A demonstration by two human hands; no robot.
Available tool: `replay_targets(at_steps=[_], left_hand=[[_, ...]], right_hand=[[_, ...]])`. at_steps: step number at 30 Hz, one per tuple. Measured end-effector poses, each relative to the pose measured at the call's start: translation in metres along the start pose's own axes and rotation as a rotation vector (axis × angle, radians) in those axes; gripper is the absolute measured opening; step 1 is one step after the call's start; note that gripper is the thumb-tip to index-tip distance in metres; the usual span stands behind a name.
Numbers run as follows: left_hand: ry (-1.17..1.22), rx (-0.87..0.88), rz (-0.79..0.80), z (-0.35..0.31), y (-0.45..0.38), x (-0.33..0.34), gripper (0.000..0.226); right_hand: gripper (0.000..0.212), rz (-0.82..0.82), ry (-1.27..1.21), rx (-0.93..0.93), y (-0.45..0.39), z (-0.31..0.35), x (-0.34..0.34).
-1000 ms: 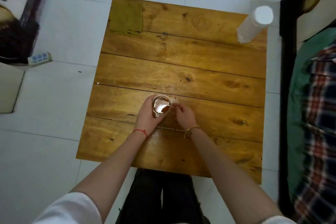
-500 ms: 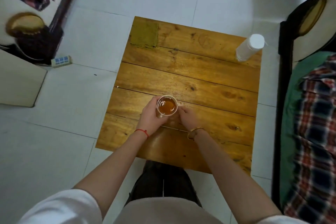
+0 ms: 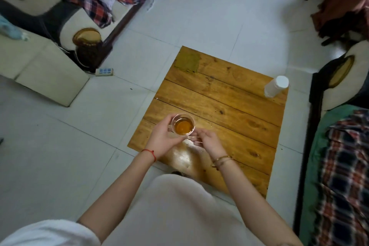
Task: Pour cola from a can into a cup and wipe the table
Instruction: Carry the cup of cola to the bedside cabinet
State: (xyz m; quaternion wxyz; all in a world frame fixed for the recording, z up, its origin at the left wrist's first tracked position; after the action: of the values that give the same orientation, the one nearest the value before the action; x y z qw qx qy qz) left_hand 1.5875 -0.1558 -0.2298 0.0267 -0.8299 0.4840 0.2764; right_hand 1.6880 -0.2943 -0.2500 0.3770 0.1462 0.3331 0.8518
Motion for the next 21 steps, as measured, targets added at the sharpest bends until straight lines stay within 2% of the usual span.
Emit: replay_targets(at_steps=[5,11,21], left_hand=[[0.009,-0.060,-0.073,0.003,0.040,-0.034,0.070],[0.087,-0.110,-0.264,0.009,0.086,-0.089,0.066],[0.122,-0.206,-0.505,0.066,0.151,-0.197,0.072]], right_hand=[[0.034,0.085,0.079,-0.032,0.027,0.008,0.038],[0.035,0.231,0.184,-0.095,0.047,0.028,0.096],[0.033,0.446,0.322,-0.124,0.062,0.042,0.240]])
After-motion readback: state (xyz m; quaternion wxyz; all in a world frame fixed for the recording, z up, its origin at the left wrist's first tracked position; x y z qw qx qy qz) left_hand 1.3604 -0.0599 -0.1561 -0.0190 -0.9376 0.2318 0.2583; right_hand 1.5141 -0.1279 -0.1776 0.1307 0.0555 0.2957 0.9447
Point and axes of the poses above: each hand's wrist, its own y-axis away from the middle knuckle, its own x-axis out of the palm, z = x × y, the point moved 3 cm from there along -y, towards the middle knuckle, and after that the axes turned 2 degrees about -x, right-handed, at the moved point
